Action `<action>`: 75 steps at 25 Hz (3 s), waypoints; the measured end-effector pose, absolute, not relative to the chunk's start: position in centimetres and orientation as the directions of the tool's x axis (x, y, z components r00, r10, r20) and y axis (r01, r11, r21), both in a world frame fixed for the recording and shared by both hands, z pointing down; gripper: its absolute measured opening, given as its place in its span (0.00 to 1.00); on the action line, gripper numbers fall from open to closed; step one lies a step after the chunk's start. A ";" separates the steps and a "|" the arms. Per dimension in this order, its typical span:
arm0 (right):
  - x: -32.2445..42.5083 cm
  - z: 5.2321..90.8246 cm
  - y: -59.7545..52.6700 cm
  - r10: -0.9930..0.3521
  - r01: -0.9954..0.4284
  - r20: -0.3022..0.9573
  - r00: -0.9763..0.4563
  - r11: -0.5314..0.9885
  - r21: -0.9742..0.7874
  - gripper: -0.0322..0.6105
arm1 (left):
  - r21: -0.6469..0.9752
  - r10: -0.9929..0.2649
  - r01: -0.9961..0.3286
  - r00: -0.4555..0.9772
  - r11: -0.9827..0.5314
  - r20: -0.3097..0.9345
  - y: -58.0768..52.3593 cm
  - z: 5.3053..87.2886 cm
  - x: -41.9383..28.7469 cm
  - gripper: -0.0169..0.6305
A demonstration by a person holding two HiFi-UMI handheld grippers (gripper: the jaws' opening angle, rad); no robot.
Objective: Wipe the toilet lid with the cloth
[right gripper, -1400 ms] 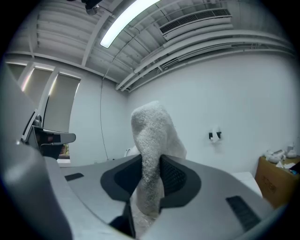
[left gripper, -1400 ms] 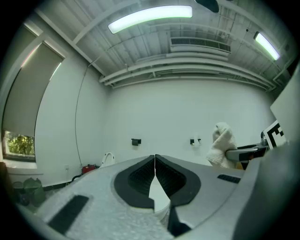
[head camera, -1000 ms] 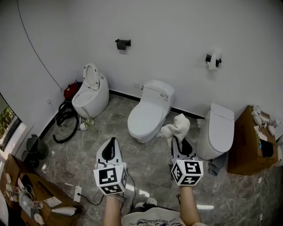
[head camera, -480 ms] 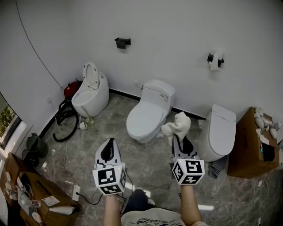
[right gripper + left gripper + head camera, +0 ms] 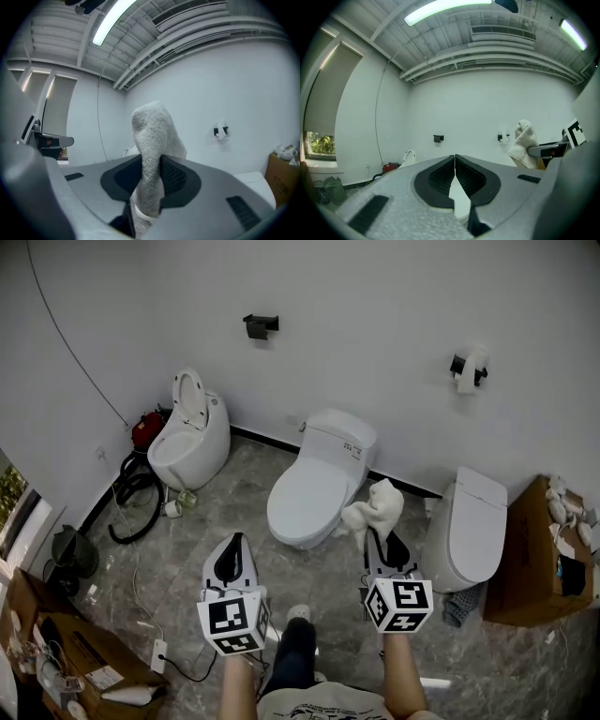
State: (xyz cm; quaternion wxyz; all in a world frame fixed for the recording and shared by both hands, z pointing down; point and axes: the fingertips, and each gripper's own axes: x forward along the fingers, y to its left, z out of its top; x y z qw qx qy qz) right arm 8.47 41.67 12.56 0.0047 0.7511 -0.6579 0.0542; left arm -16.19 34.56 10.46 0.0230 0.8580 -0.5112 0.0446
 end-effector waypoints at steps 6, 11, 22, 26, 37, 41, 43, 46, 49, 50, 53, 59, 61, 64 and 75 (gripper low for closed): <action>10.0 13.3 34.1 -0.986 -0.988 0.097 0.134 -0.140 -0.062 0.21 | -0.005 -0.872 -0.876 0.479 -0.481 0.100 26.8 11.0 -14.5 0.04; 11.5 13.4 27.1 -0.982 -0.986 0.114 0.147 -0.155 -0.056 0.21 | 0.002 -0.862 -0.867 0.496 -0.499 0.104 19.2 11.0 -12.7 0.04; 14.0 13.6 15.6 -0.974 -0.981 0.140 0.181 -0.189 -0.045 0.21 | 0.020 -0.832 -0.840 0.540 -0.542 0.125 6.7 11.5 -9.2 0.04; 14.6 14.6 13.5 -0.970 -0.980 0.166 0.179 -0.190 -0.053 0.21 | 0.032 -0.829 -0.840 0.539 -0.541 0.149 4.7 12.5 -8.7 0.04; 16.9 17.6 6.7 -0.968 -0.987 0.217 0.127 -0.145 -0.070 0.21 | 0.039 -0.856 -0.878 0.475 -0.478 0.201 -0.7 15.2 -7.6 0.04; 18.8 18.8 3.0 -0.966 -0.990 0.240 0.094 -0.115 -0.076 0.21 | 0.032 -0.870 -0.892 0.448 -0.452 0.206 -3.5 15.9 -6.1 0.04; 19.8 19.4 1.0 -0.965 -0.993 0.253 0.073 -0.094 -0.074 0.21 | 0.028 -0.877 -0.898 0.435 -0.439 0.206 -4.8 16.2 -5.2 0.04; 21.3 20.5 -1.5 -0.961 -0.995 0.272 0.041 -0.063 -0.073 0.21 | 0.023 -0.887 -0.911 0.406 -0.411 0.219 -6.8 17.0 -4.0 0.04; 22.5 21.9 -3.8 -0.955 -0.997 0.297 0.011 -0.035 -0.076 0.21 | 0.016 -0.893 -0.922 0.380 -0.388 0.242 -8.4 18.1 -3.0 0.04; 22.9 22.3 -4.5 -0.952 -0.997 0.305 0.002 -0.027 -0.076 0.21 | 0.013 -0.893 -0.924 0.373 -0.382 0.251 -8.9 18.5 -2.6 0.04; 23.6 23.9 -6.3 -0.943 -0.996 0.331 -0.028 0.000 -0.084 0.21 | 0.009 -0.895 -0.932 0.350 -0.362 0.276 -10.2 19.8 -1.9 0.04; 23.6 27.7 -9.0 -0.920 -0.994 0.384 -0.078 0.044 -0.098 0.21 | -0.001 -0.893 -0.943 0.313 -0.331 0.323 -12.1 22.8 -1.4 0.04; 23.4 29.0 -9.6 -0.912 -0.993 0.401 -0.090 0.051 -0.106 0.21 | -0.001 -0.890 -0.946 0.305 -0.325 0.340 -12.5 23.8 -1.5 0.04; 22.9 30.9 -10.4 -0.897 -0.992 0.430 -0.099 0.055 -0.115 0.21 | 0.003 -0.882 -0.949 0.295 -0.316 0.367 -12.9 25.4 -2.1 0.04; 21.5 38.2 -13.1 -0.839 -0.995 0.539 -0.073 0.027 -0.092 0.21 | 0.012 -0.841 -0.944 0.300 -0.330 0.451 -15.6 31.3 -4.4 0.04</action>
